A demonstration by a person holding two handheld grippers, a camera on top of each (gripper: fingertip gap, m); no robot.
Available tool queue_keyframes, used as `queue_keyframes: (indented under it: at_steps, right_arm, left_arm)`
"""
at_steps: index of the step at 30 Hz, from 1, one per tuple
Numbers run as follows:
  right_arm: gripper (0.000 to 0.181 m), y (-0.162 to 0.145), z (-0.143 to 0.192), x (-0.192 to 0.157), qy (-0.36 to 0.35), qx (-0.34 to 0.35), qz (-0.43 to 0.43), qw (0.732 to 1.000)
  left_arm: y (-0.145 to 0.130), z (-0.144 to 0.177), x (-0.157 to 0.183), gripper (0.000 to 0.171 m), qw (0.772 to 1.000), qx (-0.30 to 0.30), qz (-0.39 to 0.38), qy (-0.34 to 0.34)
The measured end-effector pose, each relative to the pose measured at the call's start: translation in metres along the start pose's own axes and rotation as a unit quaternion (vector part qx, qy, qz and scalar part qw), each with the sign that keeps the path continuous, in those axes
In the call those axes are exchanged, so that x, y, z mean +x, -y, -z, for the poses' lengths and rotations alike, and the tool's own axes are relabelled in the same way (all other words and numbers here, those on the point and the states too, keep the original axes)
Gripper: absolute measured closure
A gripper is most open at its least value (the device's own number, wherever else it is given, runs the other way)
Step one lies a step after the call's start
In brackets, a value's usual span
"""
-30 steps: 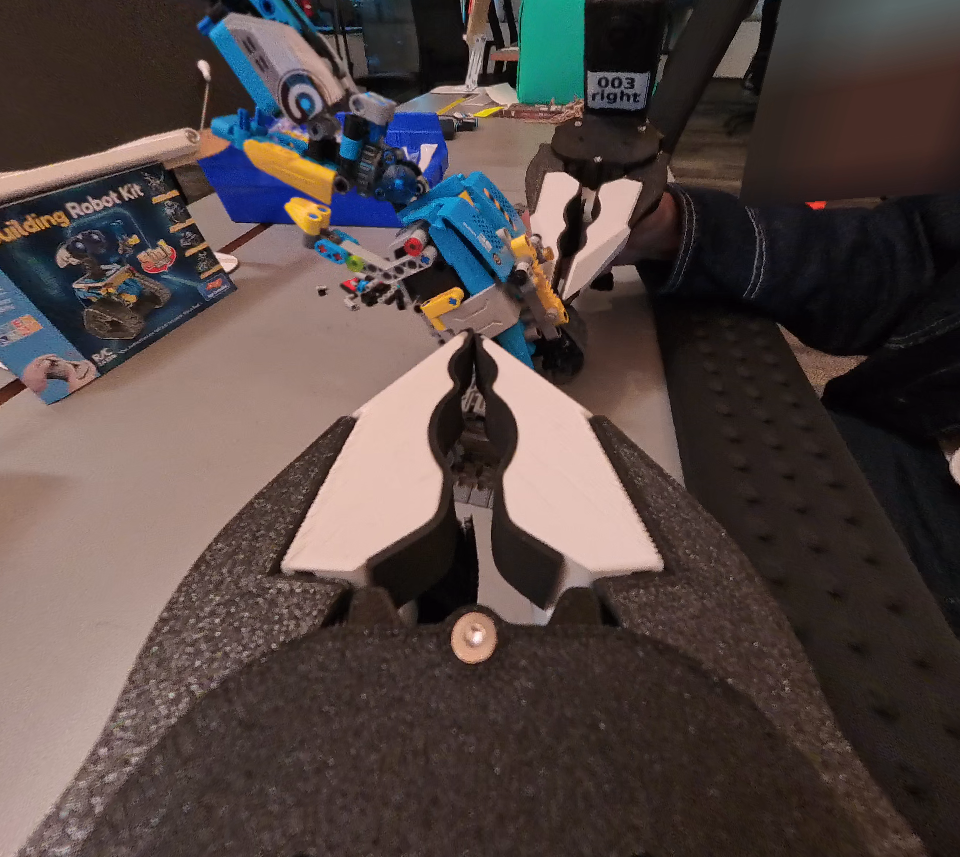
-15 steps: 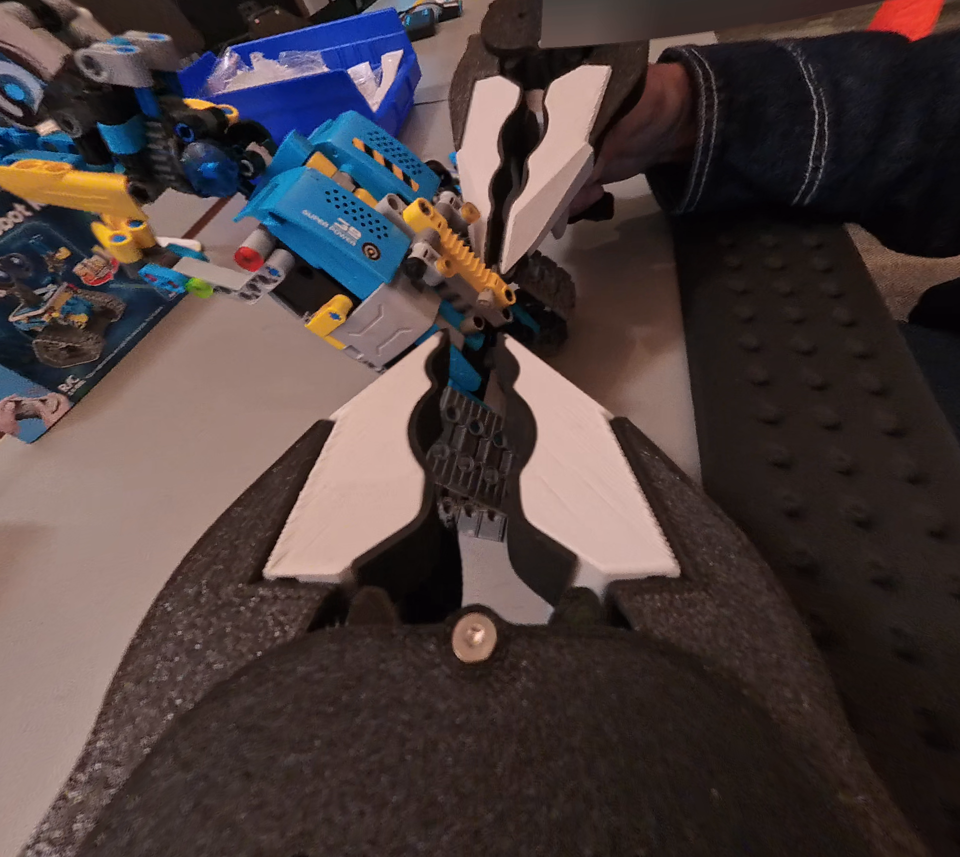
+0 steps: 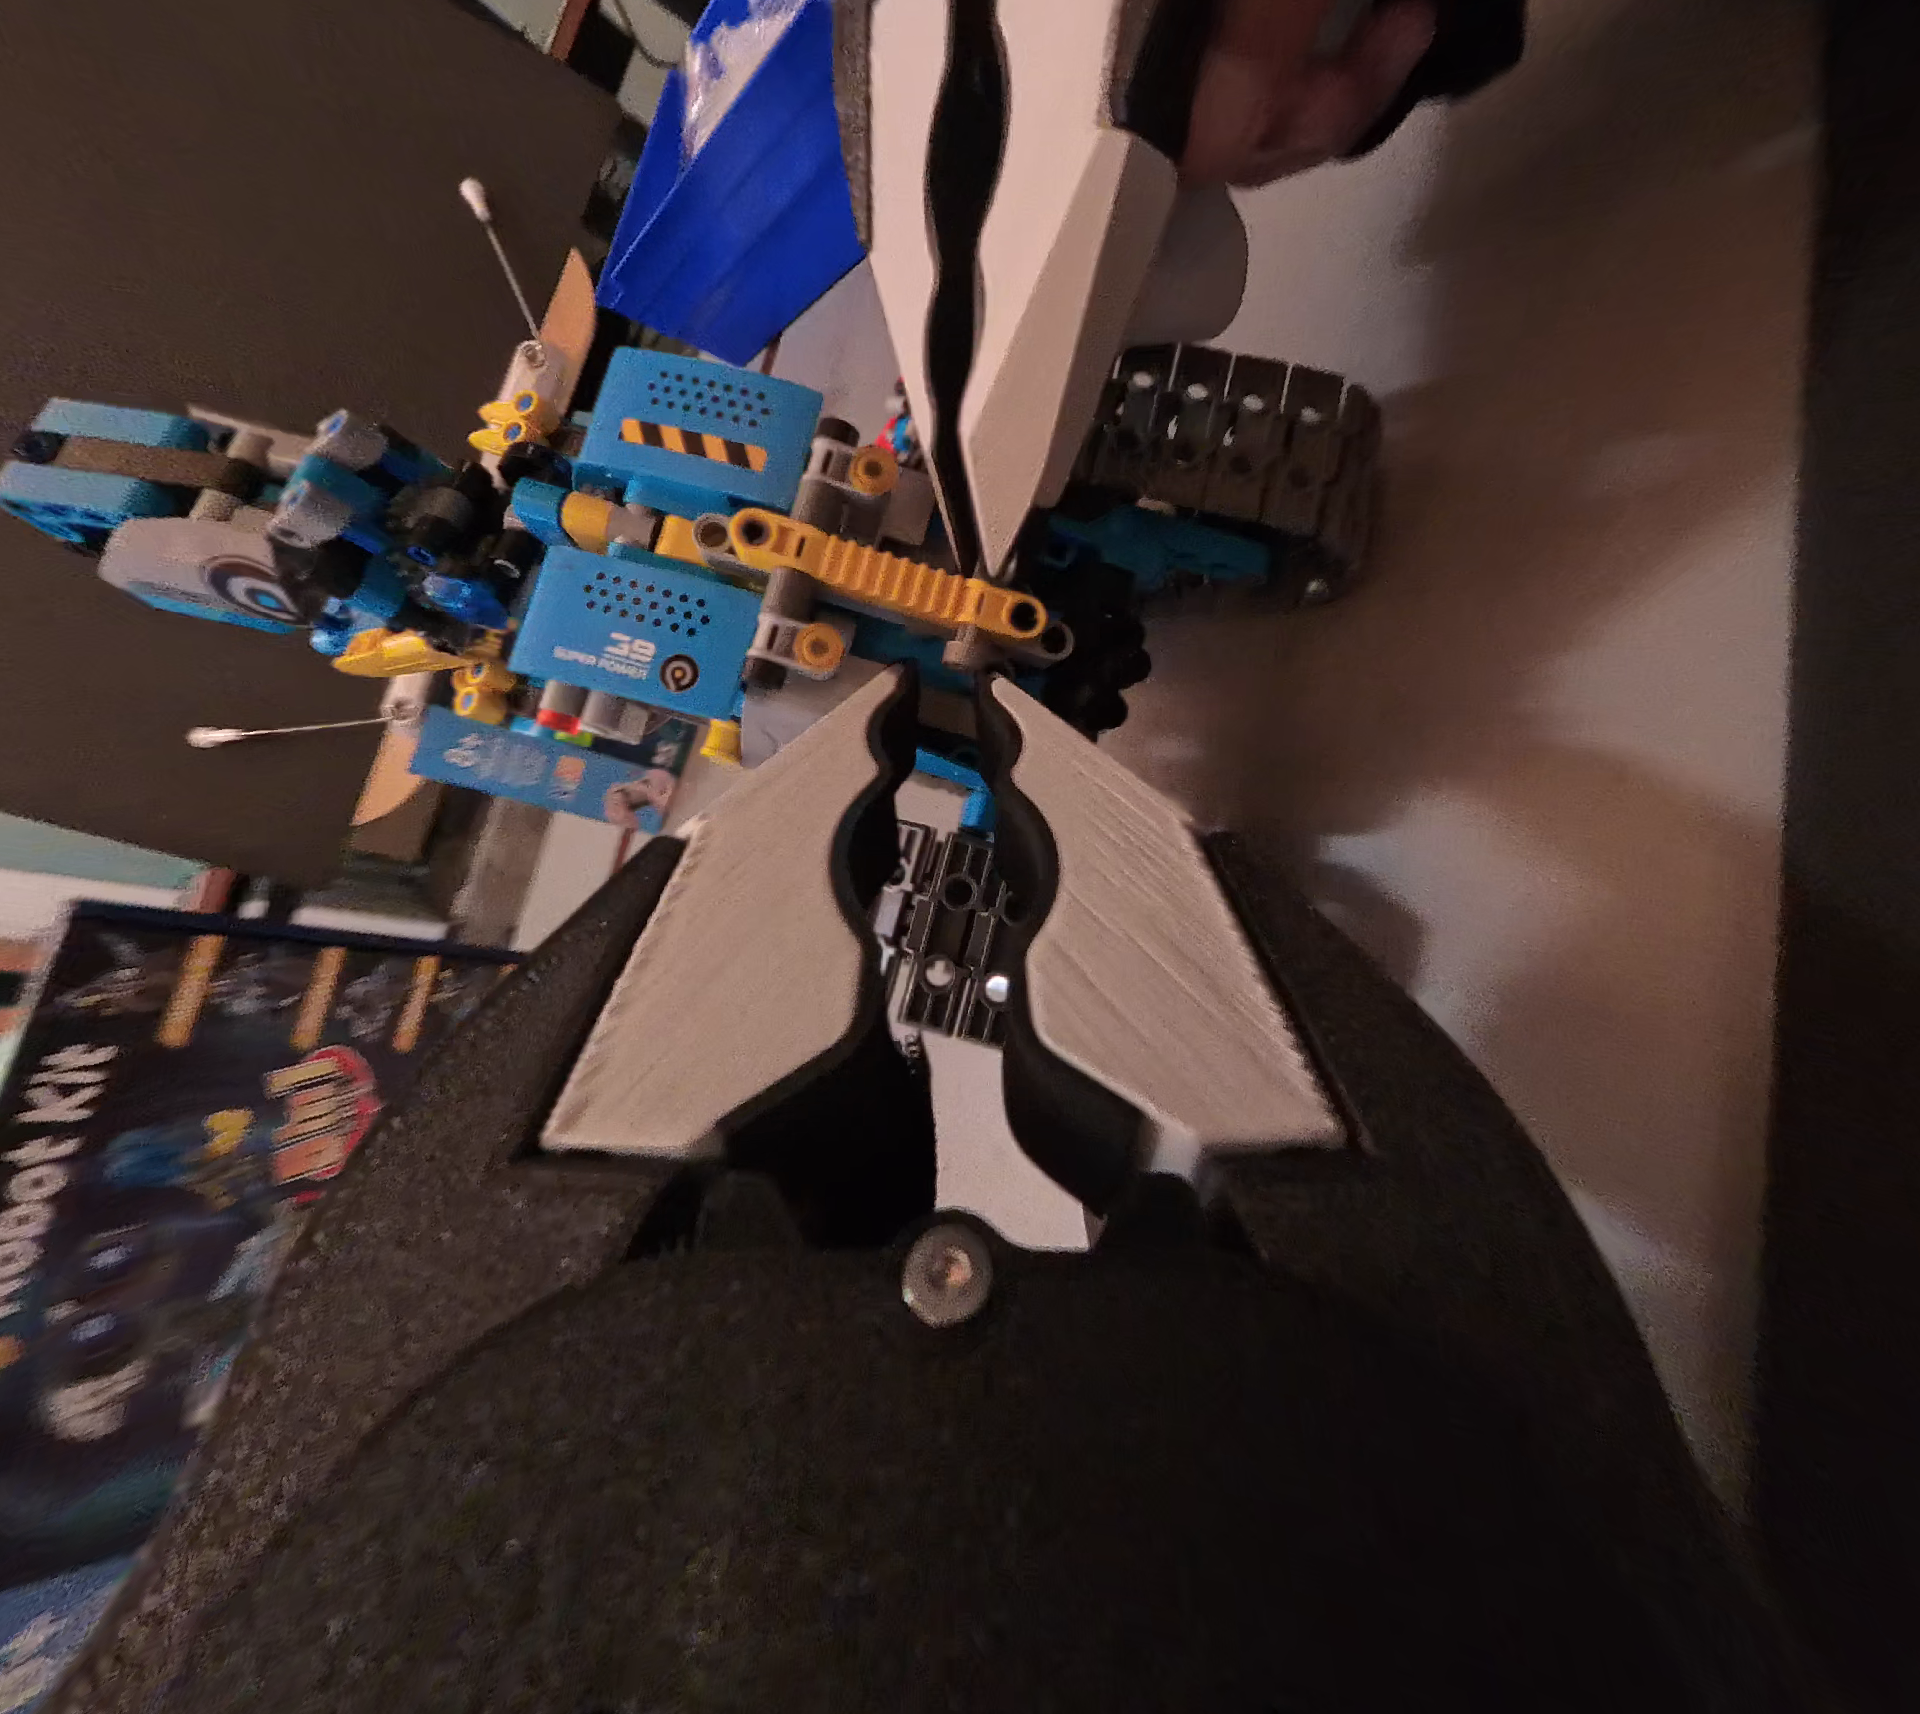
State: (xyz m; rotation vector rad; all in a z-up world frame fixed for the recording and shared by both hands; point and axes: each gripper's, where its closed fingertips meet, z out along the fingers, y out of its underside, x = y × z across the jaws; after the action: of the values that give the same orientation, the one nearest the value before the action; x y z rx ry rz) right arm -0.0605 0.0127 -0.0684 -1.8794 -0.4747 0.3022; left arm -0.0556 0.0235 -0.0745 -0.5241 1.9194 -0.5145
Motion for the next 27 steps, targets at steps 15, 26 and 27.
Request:
queue_keyframes:
  at_steps: [15,26,27]
  right_arm:
    - [0.181,0.0007,-0.0014,0.0002,-0.041,-0.024,0.050,0.998]
    - [0.181,-0.0024,0.0049,0.0013,-0.032,-0.025,0.045,0.998]
    - [0.180,-0.0024,0.0048,0.0007,-0.028,-0.025,0.043,0.998]
  left_arm:
    - [-0.0039,-0.0048,-0.0020,0.167,0.958,-0.188,-0.213,0.050]
    - [-0.0003,-0.0086,-0.0009,0.167,0.960,-0.137,-0.241,0.035]
    - [-0.0002,-0.0080,-0.0005,0.167,0.961,-0.134,-0.238,0.034]
